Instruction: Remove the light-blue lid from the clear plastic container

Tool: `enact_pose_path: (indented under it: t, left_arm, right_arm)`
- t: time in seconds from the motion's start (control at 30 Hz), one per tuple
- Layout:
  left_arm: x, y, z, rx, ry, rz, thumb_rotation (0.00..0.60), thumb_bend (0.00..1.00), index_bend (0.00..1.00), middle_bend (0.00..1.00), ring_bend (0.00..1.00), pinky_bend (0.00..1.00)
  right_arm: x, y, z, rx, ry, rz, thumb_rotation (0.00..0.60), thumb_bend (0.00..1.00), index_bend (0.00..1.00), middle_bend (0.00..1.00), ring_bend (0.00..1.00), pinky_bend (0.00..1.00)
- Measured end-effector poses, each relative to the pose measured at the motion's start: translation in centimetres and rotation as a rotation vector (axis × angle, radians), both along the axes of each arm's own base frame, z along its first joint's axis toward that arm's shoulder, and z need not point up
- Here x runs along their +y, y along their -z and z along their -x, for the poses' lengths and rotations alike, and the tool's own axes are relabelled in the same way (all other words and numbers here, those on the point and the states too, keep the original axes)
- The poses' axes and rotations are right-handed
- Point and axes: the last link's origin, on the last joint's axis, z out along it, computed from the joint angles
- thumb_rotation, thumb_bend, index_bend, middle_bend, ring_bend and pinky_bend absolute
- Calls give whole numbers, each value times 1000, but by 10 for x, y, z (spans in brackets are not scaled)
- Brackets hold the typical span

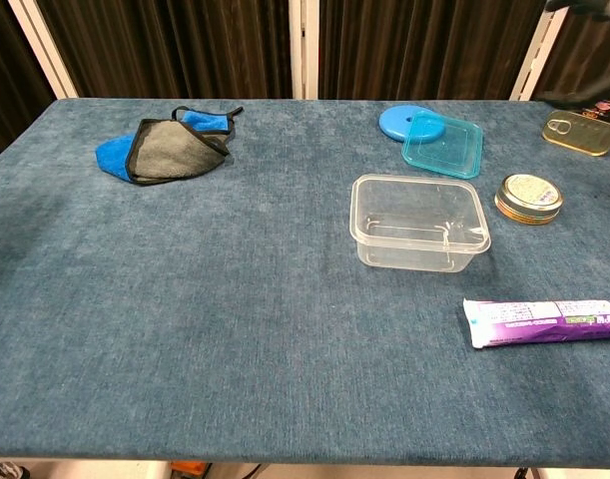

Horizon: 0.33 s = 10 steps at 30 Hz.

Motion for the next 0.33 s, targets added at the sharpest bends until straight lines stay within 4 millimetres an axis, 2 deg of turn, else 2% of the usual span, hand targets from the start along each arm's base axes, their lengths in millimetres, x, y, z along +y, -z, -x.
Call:
enact_pose_path:
  t: [0.17, 0.33]
  left_arm:
    - [-29, -7, 4, 28, 13, -39, 600, 0, 34, 0, 0, 0]
    - [-55, -7, 1, 22, -8, -33, 600, 0, 34, 0, 0, 0]
  right_arm:
    - [57, -19, 18, -18, -11, 22, 600, 230, 35, 54, 0, 0]
    - [99, -30, 31, -22, 9, 33, 600, 232, 35, 51, 0, 0]
